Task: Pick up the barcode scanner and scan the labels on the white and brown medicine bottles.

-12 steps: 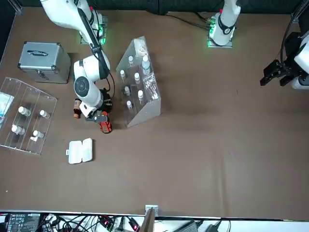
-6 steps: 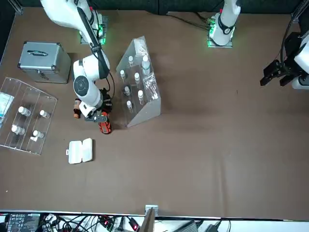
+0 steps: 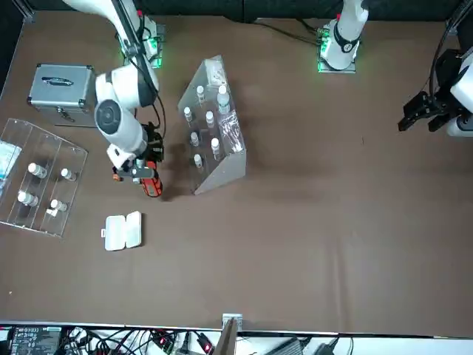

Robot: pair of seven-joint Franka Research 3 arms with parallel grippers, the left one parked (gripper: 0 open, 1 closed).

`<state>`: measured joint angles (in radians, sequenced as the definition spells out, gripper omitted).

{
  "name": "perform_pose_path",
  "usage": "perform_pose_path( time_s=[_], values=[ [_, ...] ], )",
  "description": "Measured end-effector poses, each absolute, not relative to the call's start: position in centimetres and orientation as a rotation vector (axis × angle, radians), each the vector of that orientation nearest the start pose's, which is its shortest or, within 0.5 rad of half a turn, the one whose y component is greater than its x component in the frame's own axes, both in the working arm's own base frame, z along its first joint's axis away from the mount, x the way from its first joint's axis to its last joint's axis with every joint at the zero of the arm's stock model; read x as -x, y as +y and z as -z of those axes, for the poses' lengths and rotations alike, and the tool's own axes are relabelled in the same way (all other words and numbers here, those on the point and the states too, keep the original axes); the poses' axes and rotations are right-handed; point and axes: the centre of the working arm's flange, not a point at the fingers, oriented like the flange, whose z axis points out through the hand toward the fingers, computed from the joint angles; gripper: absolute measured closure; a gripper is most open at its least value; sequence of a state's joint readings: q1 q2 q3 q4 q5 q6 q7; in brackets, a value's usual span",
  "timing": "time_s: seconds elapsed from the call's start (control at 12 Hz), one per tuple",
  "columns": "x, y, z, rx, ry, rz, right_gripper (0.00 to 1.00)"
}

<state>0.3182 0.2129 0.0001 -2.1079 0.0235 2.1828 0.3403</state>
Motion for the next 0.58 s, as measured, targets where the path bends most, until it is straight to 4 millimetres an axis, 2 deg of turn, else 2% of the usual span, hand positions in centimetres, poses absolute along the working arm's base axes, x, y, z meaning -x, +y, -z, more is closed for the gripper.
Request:
perform_pose_path(
  time_s=[0.25, 0.42, 0.58],
  values=[
    [-52.2, 15.7, -33.3, 3.164, 0.067, -0.276, 0.58],
    [-51.6, 14.4, -33.9, 3.160, -0.015, -0.344, 0.58],
    [-51.0, 11.9, -33.4, 3.147, -0.070, -0.393, 0.58]
  ],
)
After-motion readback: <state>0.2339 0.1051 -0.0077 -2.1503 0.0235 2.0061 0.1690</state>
